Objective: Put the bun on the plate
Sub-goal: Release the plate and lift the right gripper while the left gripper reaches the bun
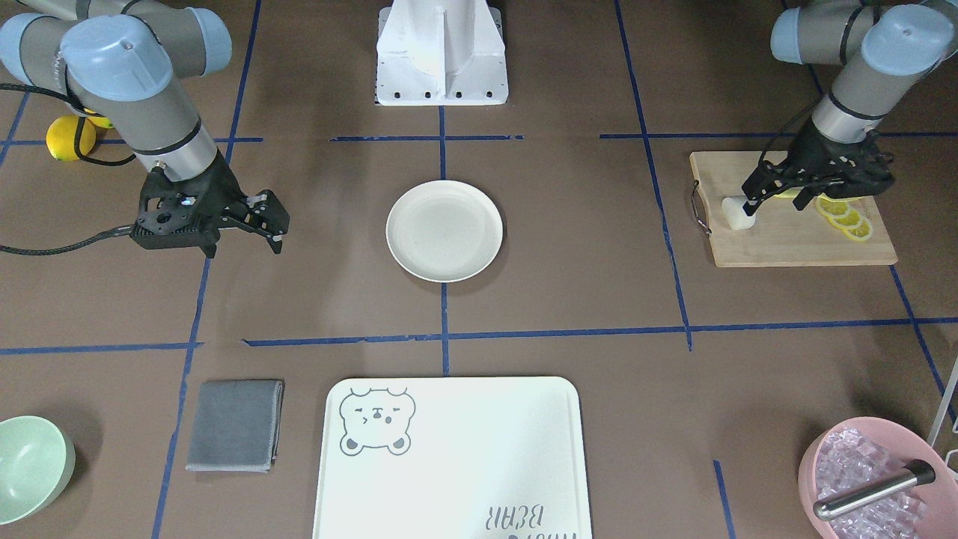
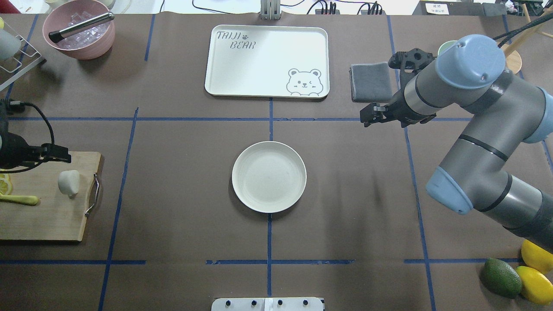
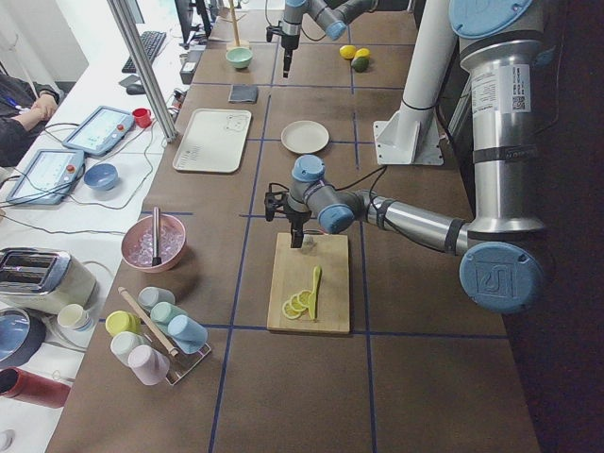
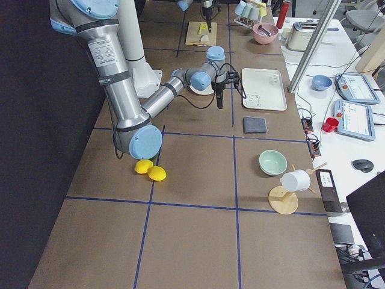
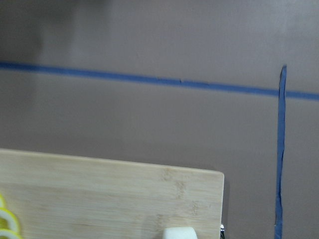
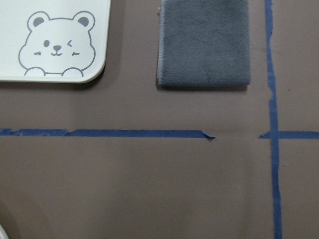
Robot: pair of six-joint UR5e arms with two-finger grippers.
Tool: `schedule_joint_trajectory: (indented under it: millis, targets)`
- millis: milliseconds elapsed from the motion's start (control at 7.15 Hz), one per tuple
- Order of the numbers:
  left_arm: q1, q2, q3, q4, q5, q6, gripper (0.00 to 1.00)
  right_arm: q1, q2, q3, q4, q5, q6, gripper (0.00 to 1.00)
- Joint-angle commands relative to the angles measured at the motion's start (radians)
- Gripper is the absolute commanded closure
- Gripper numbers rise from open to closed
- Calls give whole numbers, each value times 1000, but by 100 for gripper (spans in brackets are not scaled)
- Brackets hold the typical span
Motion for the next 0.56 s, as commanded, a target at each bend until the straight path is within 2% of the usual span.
schedule_joint_trajectory:
  millis: [0, 420]
  targets:
    - [101, 4, 77, -134, 99, -94, 0, 43, -60, 40, 7, 23, -28, 0]
    - [118, 23, 61, -136, 96, -94, 0, 93, -91, 48, 9, 72, -69, 0]
